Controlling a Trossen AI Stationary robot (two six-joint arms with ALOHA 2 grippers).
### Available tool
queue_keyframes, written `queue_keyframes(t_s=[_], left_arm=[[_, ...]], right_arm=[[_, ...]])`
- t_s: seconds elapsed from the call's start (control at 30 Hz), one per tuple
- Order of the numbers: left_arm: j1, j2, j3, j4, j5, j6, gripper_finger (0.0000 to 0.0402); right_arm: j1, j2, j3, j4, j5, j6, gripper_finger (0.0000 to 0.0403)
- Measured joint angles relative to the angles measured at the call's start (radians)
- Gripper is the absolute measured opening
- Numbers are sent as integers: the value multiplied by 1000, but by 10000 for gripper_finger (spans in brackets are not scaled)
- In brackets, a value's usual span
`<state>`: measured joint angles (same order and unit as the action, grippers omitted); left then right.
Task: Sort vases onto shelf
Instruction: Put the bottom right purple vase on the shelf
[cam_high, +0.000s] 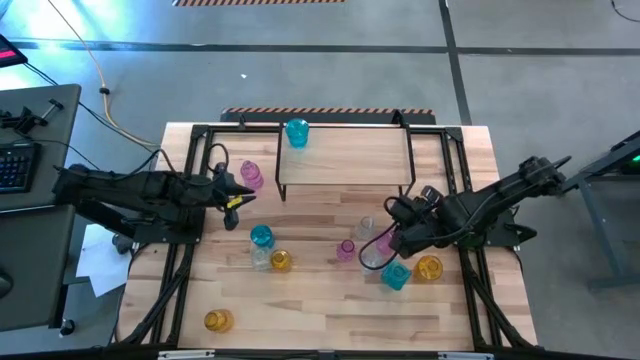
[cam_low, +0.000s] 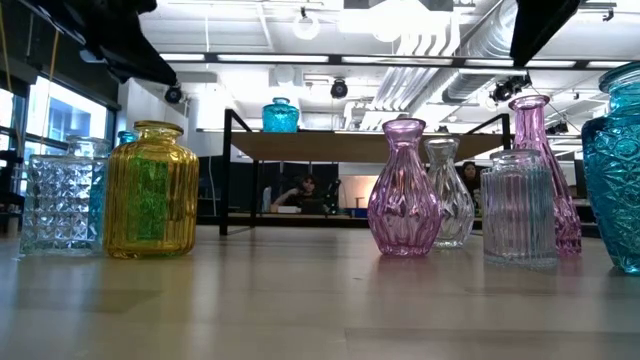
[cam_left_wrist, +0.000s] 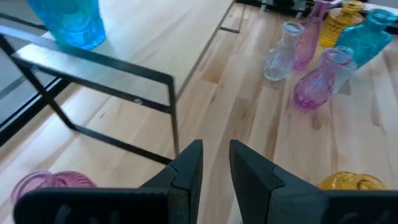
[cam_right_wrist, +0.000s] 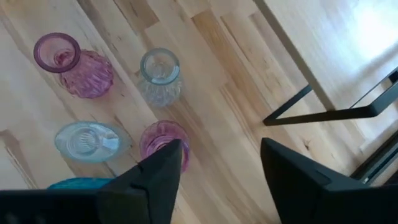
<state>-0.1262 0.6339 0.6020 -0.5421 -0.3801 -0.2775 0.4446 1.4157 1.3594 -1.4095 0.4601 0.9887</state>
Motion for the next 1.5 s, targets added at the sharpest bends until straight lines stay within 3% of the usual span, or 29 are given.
queue_keyframes(t_s=[0.4,0.93,1.3,1.5], left_arm=[[-79,3,0,37,-11,1,72],[-133,3,0,39,-35,-7,72],[-133,3,0,39,-37,-6,72],[-133,3,0,40,-61,-7,72]], right_arm=[[1,113,0,-32,-9,-28,201],[17,117,0,-24,-47,-19,193],[22,-125,-1,56,-45,24,193],[-13,-150,-14,10,-79,-5,193]])
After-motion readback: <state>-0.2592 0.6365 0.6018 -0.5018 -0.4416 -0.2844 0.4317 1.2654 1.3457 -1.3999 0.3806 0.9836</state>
